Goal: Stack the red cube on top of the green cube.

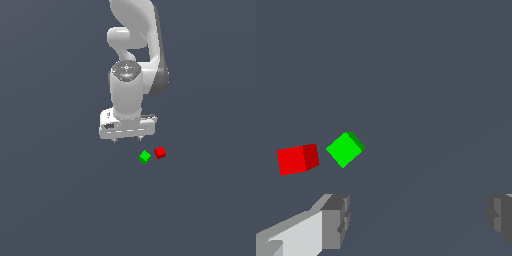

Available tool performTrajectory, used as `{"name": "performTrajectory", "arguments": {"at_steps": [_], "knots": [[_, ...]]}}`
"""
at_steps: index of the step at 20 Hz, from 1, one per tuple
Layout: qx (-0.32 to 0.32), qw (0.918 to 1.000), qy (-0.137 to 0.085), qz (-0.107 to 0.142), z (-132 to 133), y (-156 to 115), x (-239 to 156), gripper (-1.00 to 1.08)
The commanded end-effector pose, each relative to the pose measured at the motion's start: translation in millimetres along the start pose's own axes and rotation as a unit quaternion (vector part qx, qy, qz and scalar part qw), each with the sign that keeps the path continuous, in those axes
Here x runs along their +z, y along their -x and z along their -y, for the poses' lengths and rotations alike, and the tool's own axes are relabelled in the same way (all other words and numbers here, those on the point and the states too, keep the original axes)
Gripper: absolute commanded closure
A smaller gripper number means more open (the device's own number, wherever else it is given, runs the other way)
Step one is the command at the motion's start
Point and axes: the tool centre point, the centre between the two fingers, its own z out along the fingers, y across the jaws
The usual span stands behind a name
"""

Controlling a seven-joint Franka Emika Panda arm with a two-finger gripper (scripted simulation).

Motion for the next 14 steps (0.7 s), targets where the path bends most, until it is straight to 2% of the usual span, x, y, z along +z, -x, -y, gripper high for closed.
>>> {"name": "performTrajectory", "arguments": {"at_steps": [1, 5, 8, 14], "knots": [[-0.028, 0.9996, 0.000, 0.000, 4, -5, 3, -0.92], [-0.086, 0.9963, -0.001, 0.001, 13, -13, 10, -0.92], [-0.135, 0.9909, -0.002, 0.001, 21, -20, 16, -0.92], [-0.233, 0.9724, -0.003, 0.002, 40, -30, 28, -0.92]]}}
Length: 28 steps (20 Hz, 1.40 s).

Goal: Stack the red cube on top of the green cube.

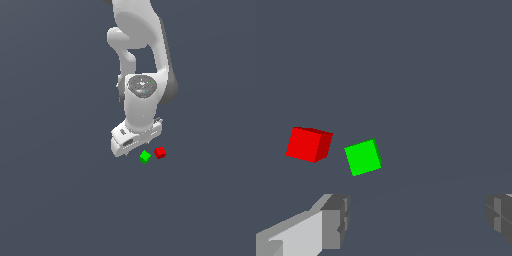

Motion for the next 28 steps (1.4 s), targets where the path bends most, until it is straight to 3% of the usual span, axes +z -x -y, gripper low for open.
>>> {"name": "performTrajectory", "arguments": {"at_steps": [1, 8, 14, 21, 28], "knots": [[-0.043, 0.9991, -0.001, 0.000, 6, -7, 5, -0.92], [-0.163, 0.9866, -0.002, 0.001, 26, -23, 19, -0.92], [-0.267, 0.9638, -0.003, 0.003, 47, -33, 31, -0.92], [-0.385, 0.9229, -0.004, 0.004, 74, -38, 46, -0.92], [-0.497, 0.8678, -0.005, 0.005, 101, -36, 60, -0.92]]}}
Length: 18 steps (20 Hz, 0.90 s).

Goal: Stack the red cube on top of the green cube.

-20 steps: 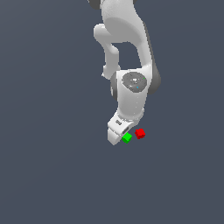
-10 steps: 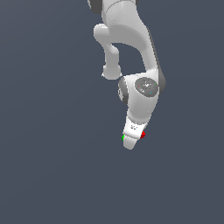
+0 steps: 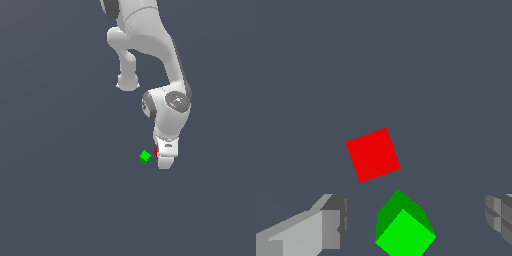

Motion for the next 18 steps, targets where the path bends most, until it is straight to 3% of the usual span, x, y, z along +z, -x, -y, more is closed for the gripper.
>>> {"name": "performTrajectory", "arguments": {"at_steps": [1, 10, 18], "knots": [[-0.043, 0.9991, 0.000, 0.001, 6, -7, 5, -0.92], [-0.143, 0.9897, -0.001, 0.002, 24, -19, 17, -0.92], [-0.170, 0.9854, -0.002, 0.003, 30, -22, 20, -0.92]]}}
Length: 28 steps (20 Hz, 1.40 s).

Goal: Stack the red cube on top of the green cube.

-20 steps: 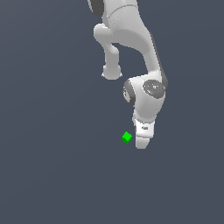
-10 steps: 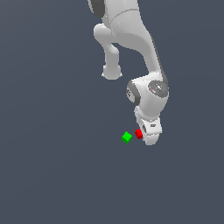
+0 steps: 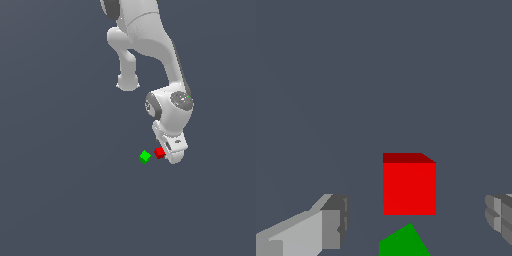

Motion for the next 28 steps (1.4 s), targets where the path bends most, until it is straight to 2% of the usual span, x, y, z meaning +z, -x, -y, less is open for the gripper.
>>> {"name": "performTrajectory", "arguments": {"at_steps": [1, 18, 19, 28], "knots": [[0.000, 1.0000, 0.000, 0.000, 0, 0, 0, -0.92], [-0.003, 1.0000, 0.000, 0.000, 1, 0, 51, -0.92], [-0.003, 1.0000, 0.000, 0.000, 1, 0, 51, 1.08], [-0.003, 1.0000, 0.000, 0.000, 1, 0, 51, 1.08]]}}
